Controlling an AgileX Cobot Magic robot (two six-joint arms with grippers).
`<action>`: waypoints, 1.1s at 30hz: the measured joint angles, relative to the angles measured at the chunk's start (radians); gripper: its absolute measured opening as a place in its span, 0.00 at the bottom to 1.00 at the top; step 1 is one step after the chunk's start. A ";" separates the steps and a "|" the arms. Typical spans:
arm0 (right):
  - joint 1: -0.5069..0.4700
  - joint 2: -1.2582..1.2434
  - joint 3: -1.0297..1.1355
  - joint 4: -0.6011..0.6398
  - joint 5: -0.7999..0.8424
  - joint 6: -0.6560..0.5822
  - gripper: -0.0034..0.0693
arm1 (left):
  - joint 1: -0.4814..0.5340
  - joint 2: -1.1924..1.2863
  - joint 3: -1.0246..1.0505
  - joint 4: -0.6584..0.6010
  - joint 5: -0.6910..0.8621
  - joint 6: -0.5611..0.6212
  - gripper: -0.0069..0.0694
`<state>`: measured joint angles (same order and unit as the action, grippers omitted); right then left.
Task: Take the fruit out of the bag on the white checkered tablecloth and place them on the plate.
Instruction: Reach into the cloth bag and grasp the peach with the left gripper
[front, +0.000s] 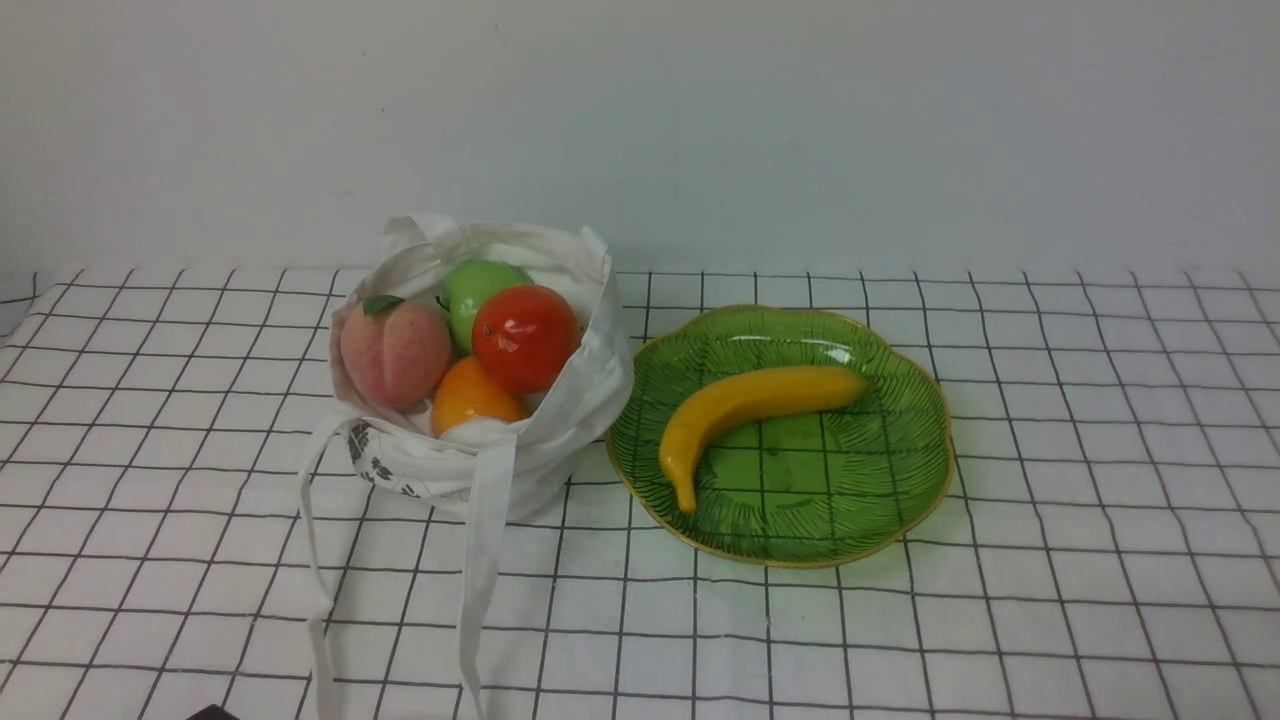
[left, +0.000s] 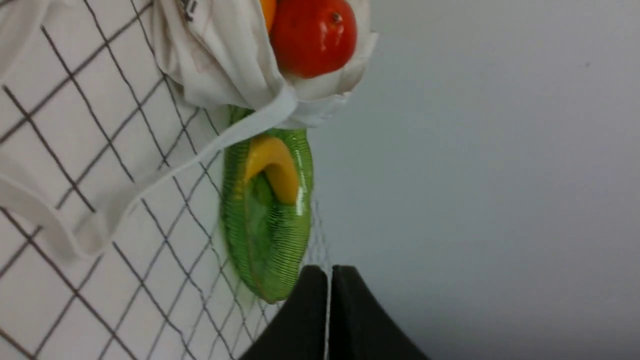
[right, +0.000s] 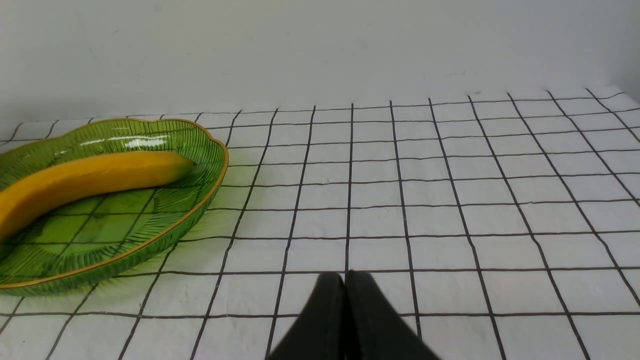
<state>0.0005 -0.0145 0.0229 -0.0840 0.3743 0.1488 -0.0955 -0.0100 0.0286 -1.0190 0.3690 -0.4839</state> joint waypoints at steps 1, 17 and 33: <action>0.000 0.000 0.000 0.000 0.000 0.000 0.03 | 0.000 0.000 0.000 -0.014 -0.008 0.009 0.08; 0.000 0.000 0.000 0.000 0.000 0.000 0.03 | 0.000 0.399 -0.434 0.167 0.300 0.542 0.08; 0.000 0.000 0.000 0.000 0.000 0.000 0.03 | 0.000 1.380 -1.038 0.489 0.484 0.557 0.41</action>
<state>0.0005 -0.0145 0.0229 -0.0840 0.3743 0.1488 -0.0955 1.3698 -1.0096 -0.5302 0.8535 0.0731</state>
